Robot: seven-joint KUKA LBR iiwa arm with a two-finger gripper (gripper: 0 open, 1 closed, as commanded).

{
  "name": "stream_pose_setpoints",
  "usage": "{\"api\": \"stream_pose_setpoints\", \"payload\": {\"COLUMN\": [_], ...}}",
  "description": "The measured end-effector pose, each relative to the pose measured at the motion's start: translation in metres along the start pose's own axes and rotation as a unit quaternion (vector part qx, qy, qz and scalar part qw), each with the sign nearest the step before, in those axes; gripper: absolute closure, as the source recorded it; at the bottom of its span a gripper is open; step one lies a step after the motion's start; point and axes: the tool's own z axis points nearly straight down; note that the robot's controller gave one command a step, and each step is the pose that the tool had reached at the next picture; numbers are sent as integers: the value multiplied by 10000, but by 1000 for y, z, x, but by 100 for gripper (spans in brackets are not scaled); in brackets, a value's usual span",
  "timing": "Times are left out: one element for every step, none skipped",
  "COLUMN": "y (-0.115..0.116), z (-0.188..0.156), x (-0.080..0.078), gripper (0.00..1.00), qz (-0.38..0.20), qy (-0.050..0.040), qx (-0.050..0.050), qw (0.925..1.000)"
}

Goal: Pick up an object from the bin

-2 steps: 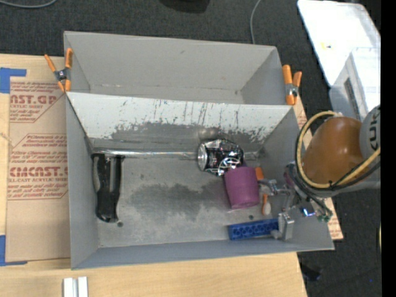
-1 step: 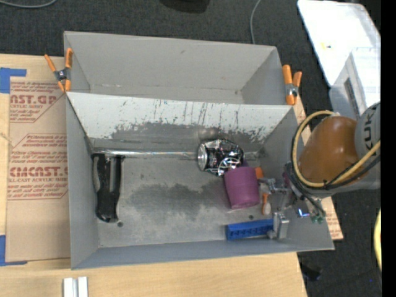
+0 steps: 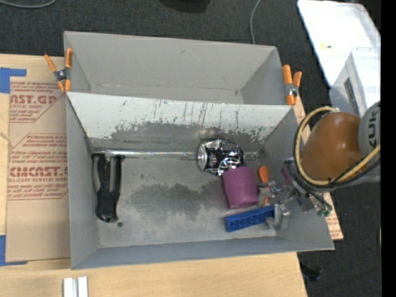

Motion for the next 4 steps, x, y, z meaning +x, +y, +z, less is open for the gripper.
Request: {"api": "stream_pose_setpoints", "payload": {"y": [0, 0, -2, 9], "z": [0, -47, -89, -160], "x": [0, 4, 15, 0], "gripper": [100, 100, 100, 100], "qz": [-1, 42, 133, 114], "qy": [0, 36, -3, 10], "qx": [-1, -20, -1, -9], "qw": [10000, 10000, 9999, 9999]}}
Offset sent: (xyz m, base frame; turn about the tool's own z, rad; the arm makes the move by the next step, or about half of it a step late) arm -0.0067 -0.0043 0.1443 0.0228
